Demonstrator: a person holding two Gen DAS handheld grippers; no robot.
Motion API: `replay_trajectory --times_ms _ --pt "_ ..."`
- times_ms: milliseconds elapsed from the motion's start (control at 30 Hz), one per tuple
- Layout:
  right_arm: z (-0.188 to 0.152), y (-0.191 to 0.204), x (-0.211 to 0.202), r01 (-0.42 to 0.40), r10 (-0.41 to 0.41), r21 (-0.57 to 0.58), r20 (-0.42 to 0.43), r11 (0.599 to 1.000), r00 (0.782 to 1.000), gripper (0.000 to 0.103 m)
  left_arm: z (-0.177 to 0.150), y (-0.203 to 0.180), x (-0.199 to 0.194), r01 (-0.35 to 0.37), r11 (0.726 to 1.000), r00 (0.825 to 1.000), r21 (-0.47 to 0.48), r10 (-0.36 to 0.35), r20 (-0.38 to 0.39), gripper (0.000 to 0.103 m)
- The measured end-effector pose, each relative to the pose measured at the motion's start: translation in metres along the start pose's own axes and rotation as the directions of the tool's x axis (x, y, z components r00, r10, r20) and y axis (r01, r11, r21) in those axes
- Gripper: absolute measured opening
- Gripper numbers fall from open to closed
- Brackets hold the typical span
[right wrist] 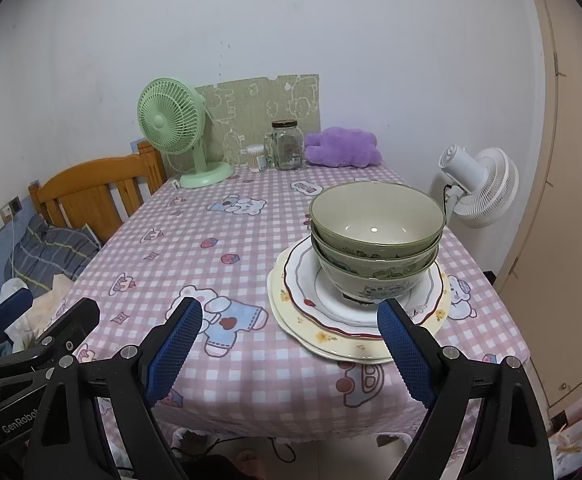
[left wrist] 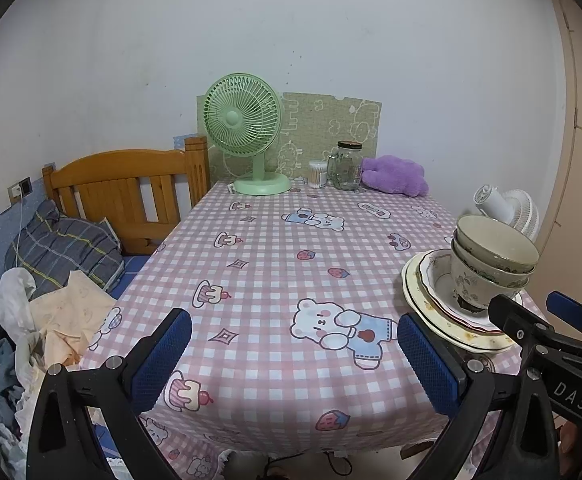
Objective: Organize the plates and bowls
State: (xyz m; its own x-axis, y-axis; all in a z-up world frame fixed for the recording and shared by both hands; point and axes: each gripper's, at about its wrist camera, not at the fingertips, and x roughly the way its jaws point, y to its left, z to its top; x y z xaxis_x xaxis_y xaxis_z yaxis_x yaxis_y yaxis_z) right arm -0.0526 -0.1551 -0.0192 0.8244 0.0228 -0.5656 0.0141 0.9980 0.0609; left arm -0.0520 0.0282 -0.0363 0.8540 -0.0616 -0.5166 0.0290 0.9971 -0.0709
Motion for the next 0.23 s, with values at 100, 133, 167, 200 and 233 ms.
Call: replay_trajectory --times_ms 100,133,167,200,233 --pt "-0.0002 0.0004 -0.0004 0.000 0.000 0.000 0.000 1.000 1.000 0.091 0.0000 0.0000 -0.0009 0.001 1.000 1.000 -0.001 -0.001 0.000 0.103" --pt "-0.0001 0.0004 -0.0004 0.000 0.000 0.000 0.000 1.000 1.000 0.091 -0.0001 0.0000 -0.0001 0.000 1.000 1.000 0.000 0.000 -0.001 0.103" --pt "-0.0002 0.0004 -0.0003 0.000 0.000 0.000 -0.002 1.000 1.000 0.091 -0.0001 -0.0001 -0.0001 -0.001 1.000 1.000 0.000 0.001 -0.001 0.103" --pt "-0.0002 0.0003 -0.0004 0.000 0.000 0.000 -0.002 1.000 1.000 0.091 0.0000 -0.0002 -0.0001 -0.001 1.000 1.000 0.000 0.001 0.000 0.103" --pt "-0.0001 0.0004 -0.0009 0.000 0.000 0.001 -0.002 1.000 1.000 0.091 0.0001 -0.0004 -0.0002 -0.001 1.000 1.000 0.000 0.001 0.000 0.103"
